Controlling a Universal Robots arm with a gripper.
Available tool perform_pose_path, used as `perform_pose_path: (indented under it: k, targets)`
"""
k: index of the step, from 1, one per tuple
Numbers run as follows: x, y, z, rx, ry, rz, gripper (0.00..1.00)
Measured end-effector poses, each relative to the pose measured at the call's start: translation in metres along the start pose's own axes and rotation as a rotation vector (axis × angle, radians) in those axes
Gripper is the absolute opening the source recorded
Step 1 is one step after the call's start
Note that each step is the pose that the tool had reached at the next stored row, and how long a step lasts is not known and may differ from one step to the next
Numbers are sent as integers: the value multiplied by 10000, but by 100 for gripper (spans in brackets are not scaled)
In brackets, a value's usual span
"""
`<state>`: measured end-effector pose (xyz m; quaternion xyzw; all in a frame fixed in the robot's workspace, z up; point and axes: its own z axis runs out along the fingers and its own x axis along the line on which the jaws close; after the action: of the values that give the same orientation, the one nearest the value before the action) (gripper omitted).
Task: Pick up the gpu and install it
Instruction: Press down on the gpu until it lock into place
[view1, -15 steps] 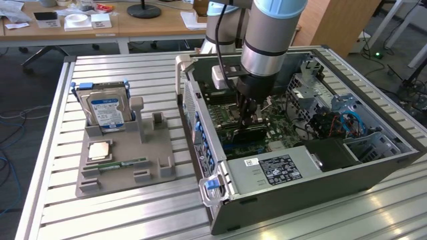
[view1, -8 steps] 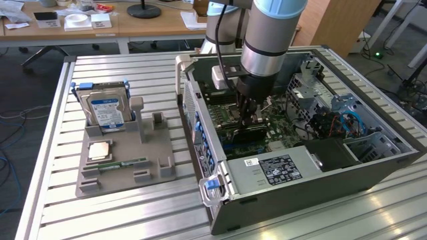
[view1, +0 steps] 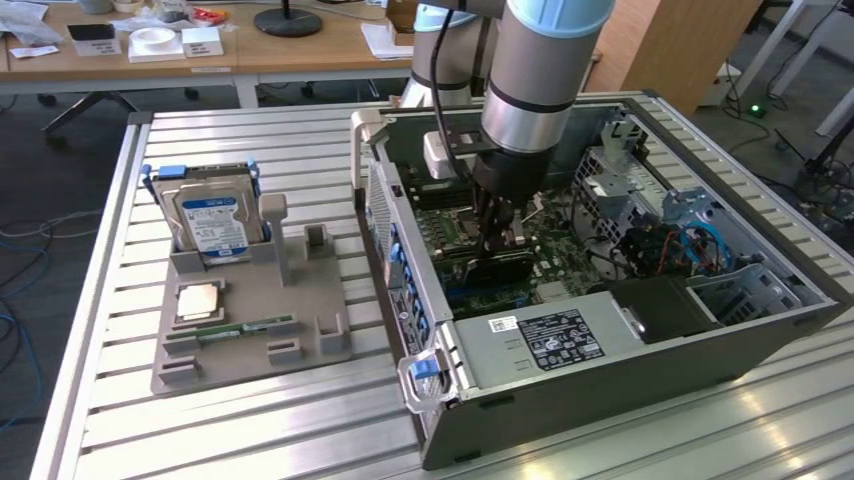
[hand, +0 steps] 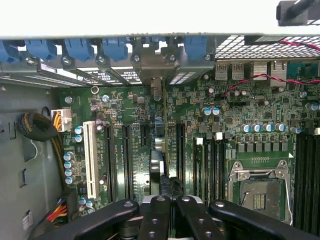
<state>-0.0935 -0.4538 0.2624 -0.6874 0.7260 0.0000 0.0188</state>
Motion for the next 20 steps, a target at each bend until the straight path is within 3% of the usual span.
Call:
perform_pose_path:
  k: [20]
  targets:
    - [1,11,10,-1,2,0,11]
